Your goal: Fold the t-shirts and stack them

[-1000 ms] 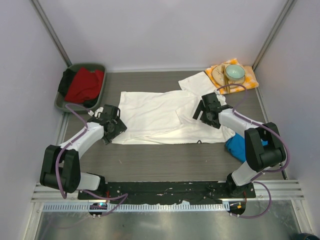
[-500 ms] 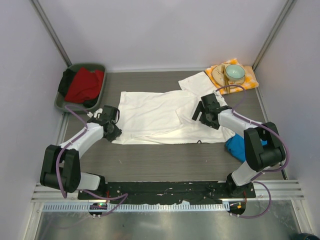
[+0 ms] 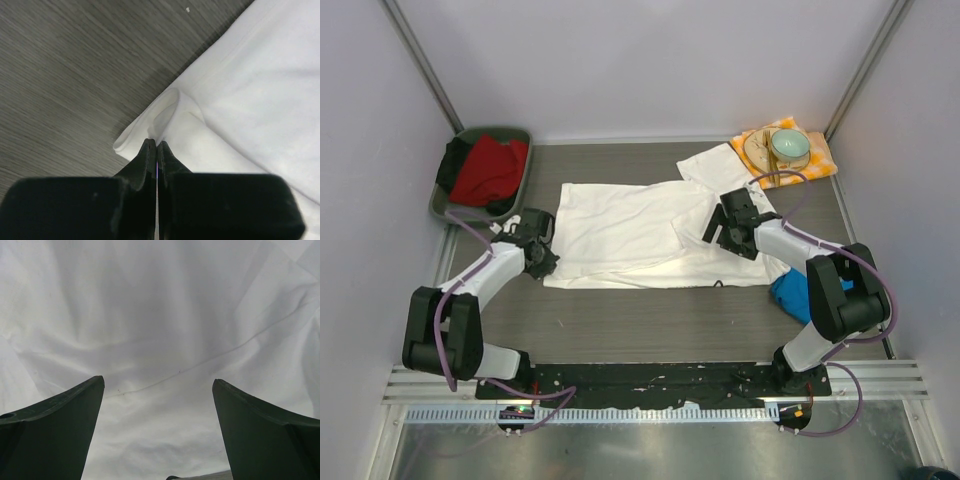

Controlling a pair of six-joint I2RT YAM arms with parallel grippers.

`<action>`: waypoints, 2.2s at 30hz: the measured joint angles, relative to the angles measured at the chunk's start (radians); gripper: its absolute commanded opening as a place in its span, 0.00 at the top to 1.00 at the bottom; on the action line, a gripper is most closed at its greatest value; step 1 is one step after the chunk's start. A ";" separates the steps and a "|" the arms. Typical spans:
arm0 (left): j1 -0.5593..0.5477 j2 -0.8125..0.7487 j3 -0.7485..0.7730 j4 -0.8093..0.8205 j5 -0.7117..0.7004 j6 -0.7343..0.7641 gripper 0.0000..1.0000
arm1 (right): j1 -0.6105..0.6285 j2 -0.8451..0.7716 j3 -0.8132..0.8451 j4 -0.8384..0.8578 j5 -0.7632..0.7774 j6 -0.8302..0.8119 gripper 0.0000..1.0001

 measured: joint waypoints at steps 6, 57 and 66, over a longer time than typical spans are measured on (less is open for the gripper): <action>0.014 0.087 0.105 0.004 0.003 0.000 1.00 | 0.009 0.000 0.000 0.000 -0.002 0.000 0.04; -0.021 0.001 -0.047 0.264 0.185 -0.077 0.00 | 0.121 -0.114 -0.062 0.104 -0.153 0.002 0.03; -0.053 0.111 -0.031 0.383 0.191 -0.050 0.00 | 0.127 -0.184 -0.114 0.121 -0.192 0.016 0.03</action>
